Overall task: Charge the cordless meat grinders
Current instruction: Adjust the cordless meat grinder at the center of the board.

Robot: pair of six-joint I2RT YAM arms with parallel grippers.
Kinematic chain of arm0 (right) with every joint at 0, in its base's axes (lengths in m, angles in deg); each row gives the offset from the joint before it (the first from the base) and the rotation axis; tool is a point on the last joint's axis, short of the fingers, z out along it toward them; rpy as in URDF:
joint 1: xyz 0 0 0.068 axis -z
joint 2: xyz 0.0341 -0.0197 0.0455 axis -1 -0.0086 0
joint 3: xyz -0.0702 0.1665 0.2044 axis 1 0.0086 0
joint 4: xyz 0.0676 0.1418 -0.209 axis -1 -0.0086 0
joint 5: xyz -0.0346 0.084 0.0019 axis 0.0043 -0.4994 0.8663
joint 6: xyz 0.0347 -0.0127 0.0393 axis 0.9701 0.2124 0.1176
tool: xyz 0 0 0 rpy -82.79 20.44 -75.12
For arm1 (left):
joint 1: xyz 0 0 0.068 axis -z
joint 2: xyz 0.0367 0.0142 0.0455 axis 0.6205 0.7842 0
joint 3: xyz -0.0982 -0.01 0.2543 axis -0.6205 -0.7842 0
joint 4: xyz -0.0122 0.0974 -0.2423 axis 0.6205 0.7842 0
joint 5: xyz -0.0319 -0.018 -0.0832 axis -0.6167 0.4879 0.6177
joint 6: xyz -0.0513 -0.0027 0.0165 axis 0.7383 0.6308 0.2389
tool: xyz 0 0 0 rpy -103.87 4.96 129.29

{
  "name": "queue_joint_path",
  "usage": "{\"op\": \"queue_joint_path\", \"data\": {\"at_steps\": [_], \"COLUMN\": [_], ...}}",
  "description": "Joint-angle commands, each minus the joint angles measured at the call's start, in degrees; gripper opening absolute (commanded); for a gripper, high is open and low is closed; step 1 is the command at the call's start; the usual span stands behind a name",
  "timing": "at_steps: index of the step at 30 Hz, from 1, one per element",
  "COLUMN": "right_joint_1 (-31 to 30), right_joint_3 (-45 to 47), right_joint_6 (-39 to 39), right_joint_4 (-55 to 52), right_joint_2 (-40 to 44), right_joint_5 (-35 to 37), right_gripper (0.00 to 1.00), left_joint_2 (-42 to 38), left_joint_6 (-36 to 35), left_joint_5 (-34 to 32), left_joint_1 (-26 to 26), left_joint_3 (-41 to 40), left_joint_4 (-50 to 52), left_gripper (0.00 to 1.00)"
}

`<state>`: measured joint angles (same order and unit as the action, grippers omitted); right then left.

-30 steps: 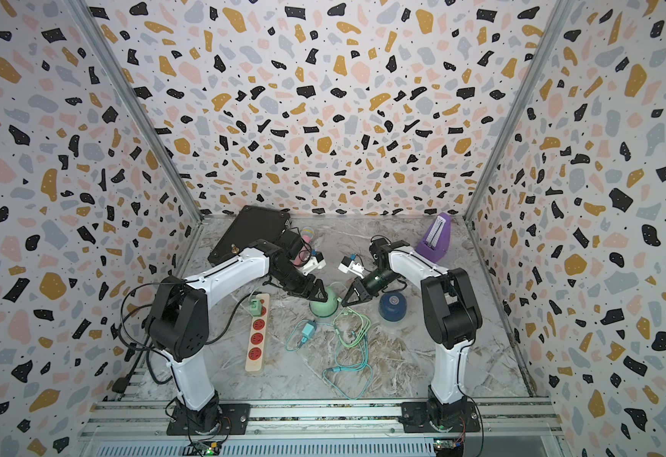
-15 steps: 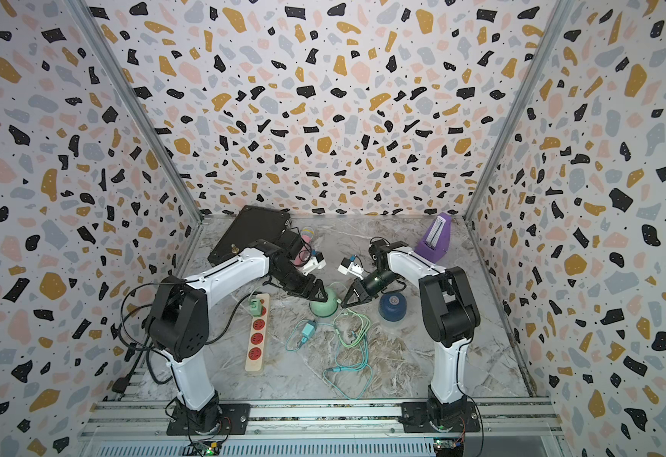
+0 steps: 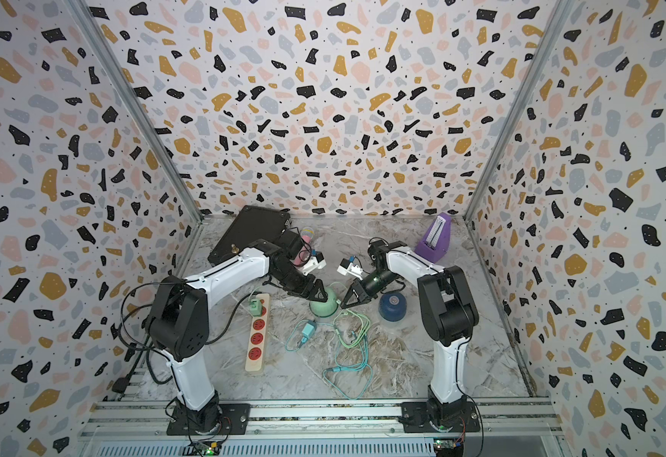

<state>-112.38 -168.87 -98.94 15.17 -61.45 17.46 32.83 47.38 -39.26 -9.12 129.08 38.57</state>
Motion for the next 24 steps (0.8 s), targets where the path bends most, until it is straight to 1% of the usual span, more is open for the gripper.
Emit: {"op": "queue_joint_path", "data": {"at_steps": [1,17,24], "right_joint_1": [-0.39,-1.81,-2.09], "right_joint_3": [-1.8,-2.86,-3.45], "right_joint_6": [-0.59,-0.76,-1.87], "right_joint_4": [-1.09,-2.16,-4.33], "right_joint_2": [0.64,-1.11,-1.61], "right_joint_5": [-0.76,-0.41,-0.45], "right_gripper": [0.0,0.0,0.0], "left_joint_2": [2.05,2.14,2.14], "left_joint_6": [-1.25,-1.47,-5.0], "left_joint_5": [-1.41,-0.45,-0.75], "left_joint_1": [0.1,0.1,0.06], "left_joint_3": [-0.72,-0.98,0.14], "left_joint_4": [1.52,1.33,3.51], "left_gripper": [0.74,0.73,0.73]}}
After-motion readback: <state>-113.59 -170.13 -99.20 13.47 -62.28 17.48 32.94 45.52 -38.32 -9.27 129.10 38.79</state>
